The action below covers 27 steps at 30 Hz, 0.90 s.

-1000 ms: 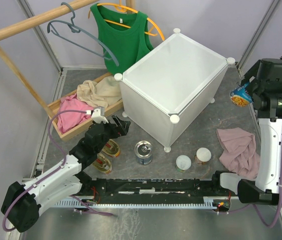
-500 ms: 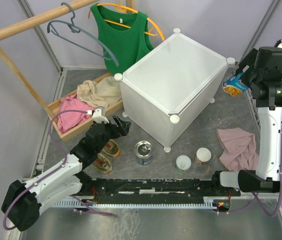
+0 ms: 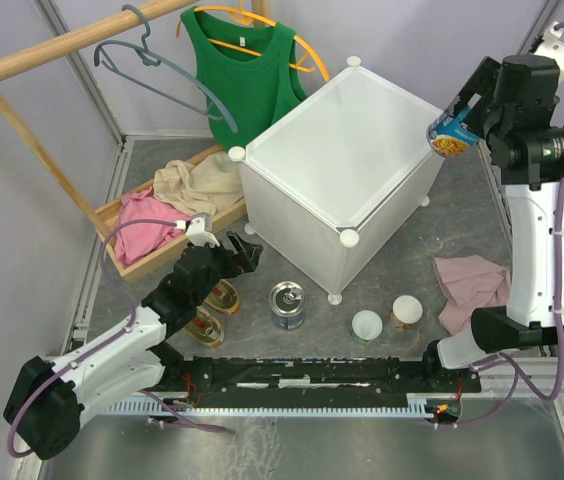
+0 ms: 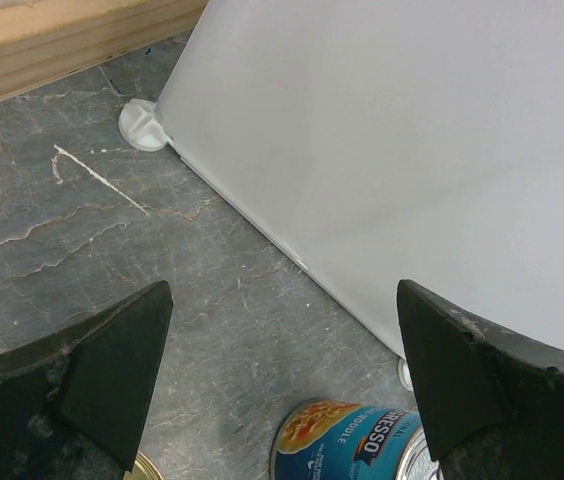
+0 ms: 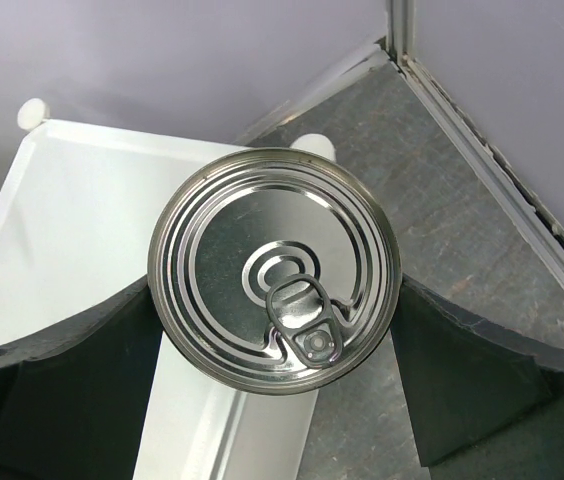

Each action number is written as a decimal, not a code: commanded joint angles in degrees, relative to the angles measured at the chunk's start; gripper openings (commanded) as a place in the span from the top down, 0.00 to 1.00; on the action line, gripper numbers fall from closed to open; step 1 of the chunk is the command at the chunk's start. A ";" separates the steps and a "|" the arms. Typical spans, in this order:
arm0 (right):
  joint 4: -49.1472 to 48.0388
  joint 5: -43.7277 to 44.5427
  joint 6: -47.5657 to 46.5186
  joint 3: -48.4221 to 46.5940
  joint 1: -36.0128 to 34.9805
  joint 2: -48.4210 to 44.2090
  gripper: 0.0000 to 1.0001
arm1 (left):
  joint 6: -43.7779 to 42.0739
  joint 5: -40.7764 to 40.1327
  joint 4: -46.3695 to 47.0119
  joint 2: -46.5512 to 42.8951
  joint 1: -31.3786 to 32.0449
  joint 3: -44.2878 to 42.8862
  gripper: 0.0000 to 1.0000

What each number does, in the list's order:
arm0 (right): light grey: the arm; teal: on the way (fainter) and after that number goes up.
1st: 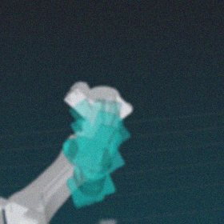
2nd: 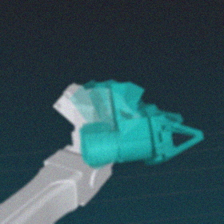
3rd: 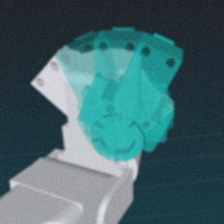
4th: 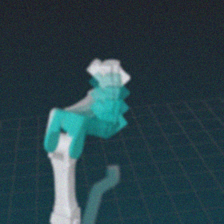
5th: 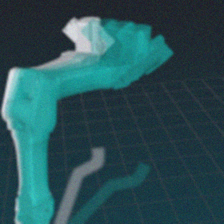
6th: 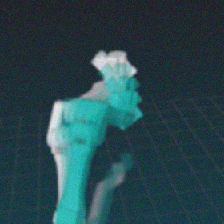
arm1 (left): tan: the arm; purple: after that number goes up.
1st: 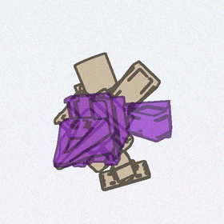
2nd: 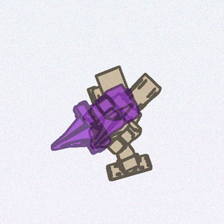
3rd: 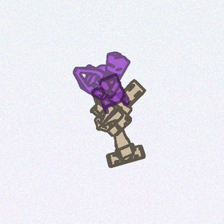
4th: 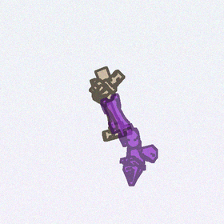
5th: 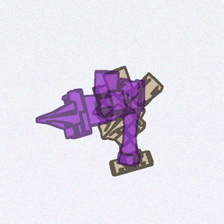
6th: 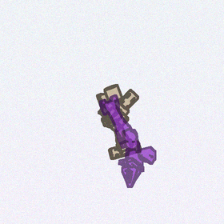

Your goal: Place and organize the canned foods onto the counter

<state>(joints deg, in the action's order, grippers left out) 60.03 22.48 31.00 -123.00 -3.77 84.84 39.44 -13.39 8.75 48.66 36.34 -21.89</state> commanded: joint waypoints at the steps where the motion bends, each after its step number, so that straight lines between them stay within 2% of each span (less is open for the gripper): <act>1: -12.32 2.84 -1.38 -6.38 -2.56 1.85 0.99 | 1.01 0.08 2.75 0.71 -0.12 -1.61 0.01; 14: -14.24 6.73 -8.21 -20.44 -6.69 15.63 0.99 | 0.89 0.81 3.51 2.26 -0.05 -2.58 0.01; 27: -19.69 8.49 -16.59 -19.73 -12.37 20.52 0.99 | 0.90 1.24 4.87 3.84 -0.13 -2.91 0.01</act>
<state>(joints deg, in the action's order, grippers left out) 53.82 28.56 17.69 -139.39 -13.72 106.76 39.44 -12.86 10.04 52.14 36.34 -22.35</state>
